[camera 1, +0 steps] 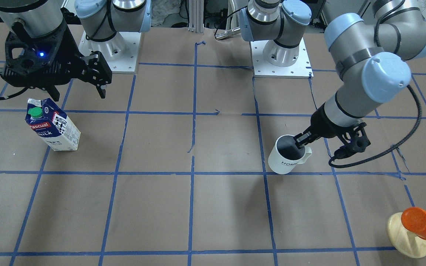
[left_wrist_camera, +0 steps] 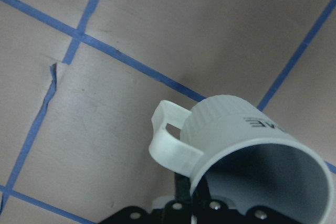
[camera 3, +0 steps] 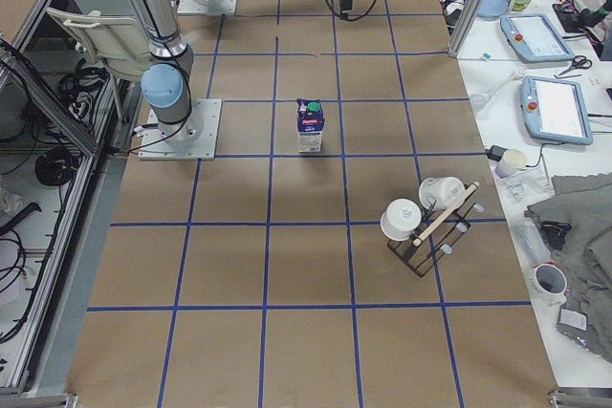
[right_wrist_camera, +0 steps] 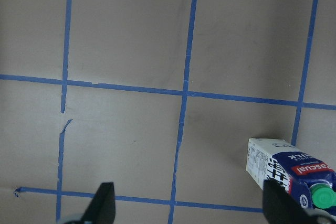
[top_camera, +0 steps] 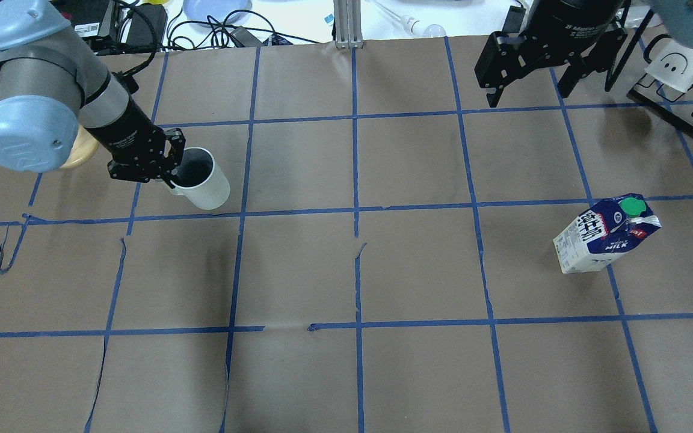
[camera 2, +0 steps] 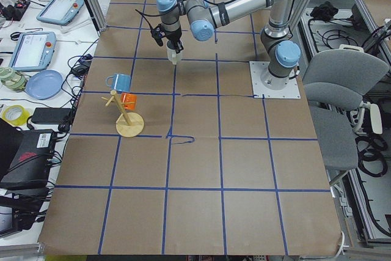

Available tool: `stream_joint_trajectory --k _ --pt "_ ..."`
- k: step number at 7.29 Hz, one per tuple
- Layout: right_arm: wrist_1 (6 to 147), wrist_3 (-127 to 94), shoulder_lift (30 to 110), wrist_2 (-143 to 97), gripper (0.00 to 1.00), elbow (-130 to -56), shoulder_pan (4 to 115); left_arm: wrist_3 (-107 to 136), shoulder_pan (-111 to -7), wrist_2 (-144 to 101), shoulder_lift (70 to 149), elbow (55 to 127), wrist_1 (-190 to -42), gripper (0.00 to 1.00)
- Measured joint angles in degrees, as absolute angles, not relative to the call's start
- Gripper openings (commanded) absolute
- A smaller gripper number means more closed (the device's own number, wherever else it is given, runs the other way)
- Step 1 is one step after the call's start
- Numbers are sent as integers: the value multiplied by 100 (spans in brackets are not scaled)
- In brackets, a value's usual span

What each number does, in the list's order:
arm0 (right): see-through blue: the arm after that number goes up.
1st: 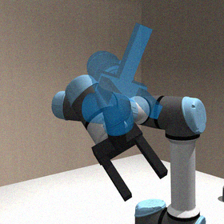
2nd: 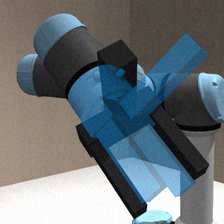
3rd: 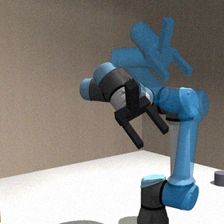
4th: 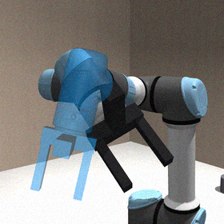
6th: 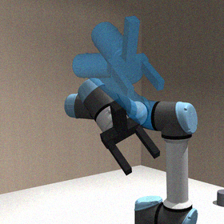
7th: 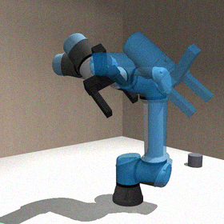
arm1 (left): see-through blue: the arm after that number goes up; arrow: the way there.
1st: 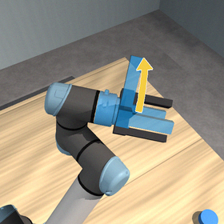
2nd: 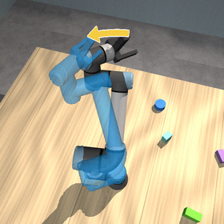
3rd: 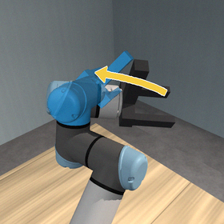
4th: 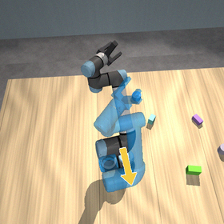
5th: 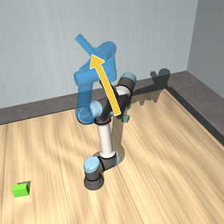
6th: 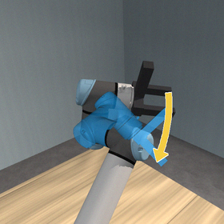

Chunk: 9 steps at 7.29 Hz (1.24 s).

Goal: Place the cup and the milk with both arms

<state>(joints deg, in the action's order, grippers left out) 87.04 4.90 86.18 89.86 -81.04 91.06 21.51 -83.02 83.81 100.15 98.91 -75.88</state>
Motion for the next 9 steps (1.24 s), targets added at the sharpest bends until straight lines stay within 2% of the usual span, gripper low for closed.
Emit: stream_joint_trajectory --k 3,5,6,8,9 --pt "8456 1084 8585 8970 100 -8185 8197 2926 -9250 8181 10173 9840 -7578 0" --pt "8586 2185 8604 8990 99 -8717 7372 3247 -9670 7938 10412 9872 -7484 0" --pt "8754 2423 8594 9008 92 -9018 7114 3331 -9787 7871 10537 9896 -7440 0" --pt "9173 2463 8520 9020 92 -9646 6932 3444 -10017 7842 10724 9972 -7406 0" --pt "9441 2405 8476 9059 88 -10011 6916 3463 -10063 7842 10788 10014 -7391 6"
